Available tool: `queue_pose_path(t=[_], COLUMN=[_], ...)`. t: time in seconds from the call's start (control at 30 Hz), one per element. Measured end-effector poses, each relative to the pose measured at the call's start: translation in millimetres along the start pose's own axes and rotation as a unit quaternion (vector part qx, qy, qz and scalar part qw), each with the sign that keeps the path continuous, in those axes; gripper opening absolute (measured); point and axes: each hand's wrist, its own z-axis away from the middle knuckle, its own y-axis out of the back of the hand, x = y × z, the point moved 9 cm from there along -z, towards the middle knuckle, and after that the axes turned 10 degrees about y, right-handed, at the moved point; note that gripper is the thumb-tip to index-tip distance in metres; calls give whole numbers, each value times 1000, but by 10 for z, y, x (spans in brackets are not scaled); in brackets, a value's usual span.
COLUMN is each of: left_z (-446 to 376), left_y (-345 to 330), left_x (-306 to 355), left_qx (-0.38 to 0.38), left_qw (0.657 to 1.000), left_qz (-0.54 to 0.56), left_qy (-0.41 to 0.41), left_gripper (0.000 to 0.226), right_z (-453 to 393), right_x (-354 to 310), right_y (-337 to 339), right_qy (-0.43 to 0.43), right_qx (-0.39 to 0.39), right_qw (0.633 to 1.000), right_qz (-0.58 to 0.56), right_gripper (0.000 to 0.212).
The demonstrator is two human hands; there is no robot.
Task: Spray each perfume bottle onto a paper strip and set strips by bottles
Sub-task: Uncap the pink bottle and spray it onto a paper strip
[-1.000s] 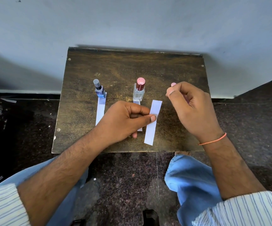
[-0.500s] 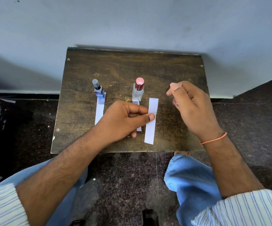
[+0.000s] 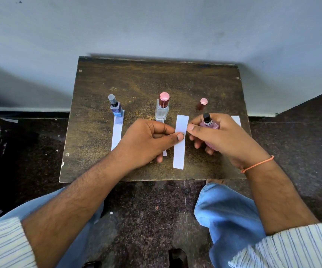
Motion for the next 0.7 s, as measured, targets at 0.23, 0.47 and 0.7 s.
queue_pose_path(t=[0.23, 0.47, 0.7], left_z=[-17, 12, 92], left_y=[-19, -102, -86], left_x=[-12, 46, 155], left_qx=[14, -4, 46], left_qw=[1000, 996, 962], left_qz=[-2, -93, -265], left_qy=[16, 7, -45], left_gripper=[16, 21, 46], right_z=[-3, -23, -56], right_x=[-23, 88, 35], right_y=[20, 216, 368], right_qy=[36, 11, -33], right_qx=[-21, 55, 71], right_qw=[998, 993, 942], right_qz=[41, 106, 326], right_gripper=[10, 11, 33])
